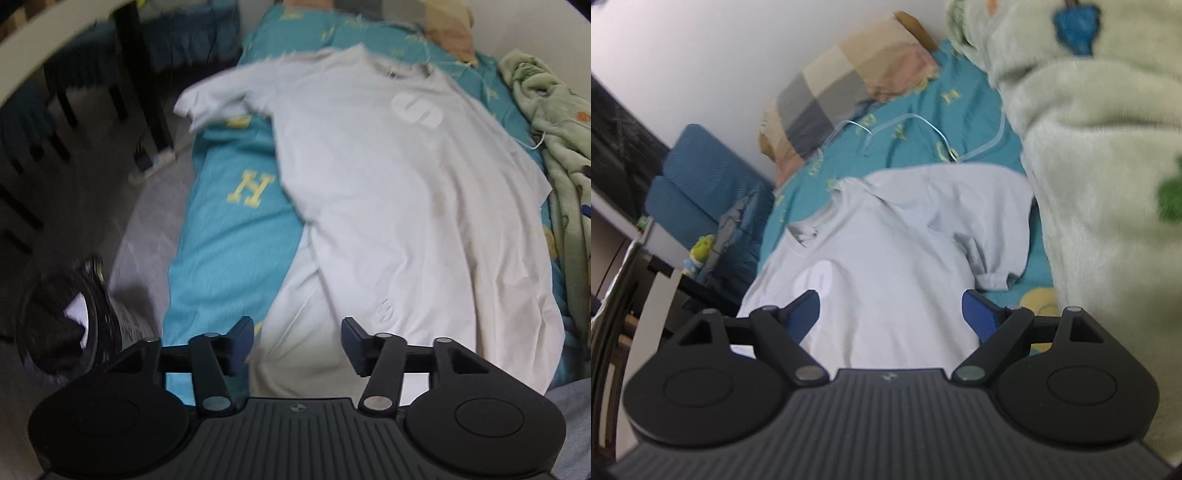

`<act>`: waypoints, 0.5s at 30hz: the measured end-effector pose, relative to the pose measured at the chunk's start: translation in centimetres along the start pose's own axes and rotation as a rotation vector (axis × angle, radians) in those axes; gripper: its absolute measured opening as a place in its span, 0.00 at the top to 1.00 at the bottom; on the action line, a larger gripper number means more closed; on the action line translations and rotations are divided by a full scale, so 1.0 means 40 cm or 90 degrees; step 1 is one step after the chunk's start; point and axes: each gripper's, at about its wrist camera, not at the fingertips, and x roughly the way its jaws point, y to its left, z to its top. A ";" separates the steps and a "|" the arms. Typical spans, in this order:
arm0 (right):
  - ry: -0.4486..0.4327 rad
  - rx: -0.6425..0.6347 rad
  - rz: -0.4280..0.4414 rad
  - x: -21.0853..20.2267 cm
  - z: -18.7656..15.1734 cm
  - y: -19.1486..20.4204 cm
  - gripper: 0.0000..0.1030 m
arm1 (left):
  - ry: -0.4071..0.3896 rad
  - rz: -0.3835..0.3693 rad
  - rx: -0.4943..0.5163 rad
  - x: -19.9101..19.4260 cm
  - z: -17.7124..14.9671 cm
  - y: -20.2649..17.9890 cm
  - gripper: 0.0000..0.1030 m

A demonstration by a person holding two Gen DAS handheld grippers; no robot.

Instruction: Fold clothes

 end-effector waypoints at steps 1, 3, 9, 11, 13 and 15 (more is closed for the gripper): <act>0.007 0.005 -0.004 0.016 0.000 -0.003 0.17 | -0.018 0.004 0.005 0.008 -0.001 -0.028 0.43; 0.020 0.013 -0.012 0.048 0.000 -0.008 0.17 | -0.054 0.013 0.016 0.024 -0.002 -0.084 0.41; -0.009 0.096 -0.034 0.101 -0.017 -0.048 0.19 | -0.129 0.002 0.064 -0.032 -0.012 -0.288 0.26; -0.018 0.123 -0.041 0.119 -0.023 -0.062 0.19 | -0.144 -0.016 0.067 -0.038 -0.011 -0.348 0.22; -0.028 0.151 -0.048 0.137 -0.029 -0.075 0.19 | -0.146 -0.041 0.073 -0.082 -0.007 -0.401 0.21; -0.037 0.178 -0.056 0.155 -0.035 -0.089 0.19 | -0.142 -0.067 0.080 -0.114 0.003 -0.449 0.20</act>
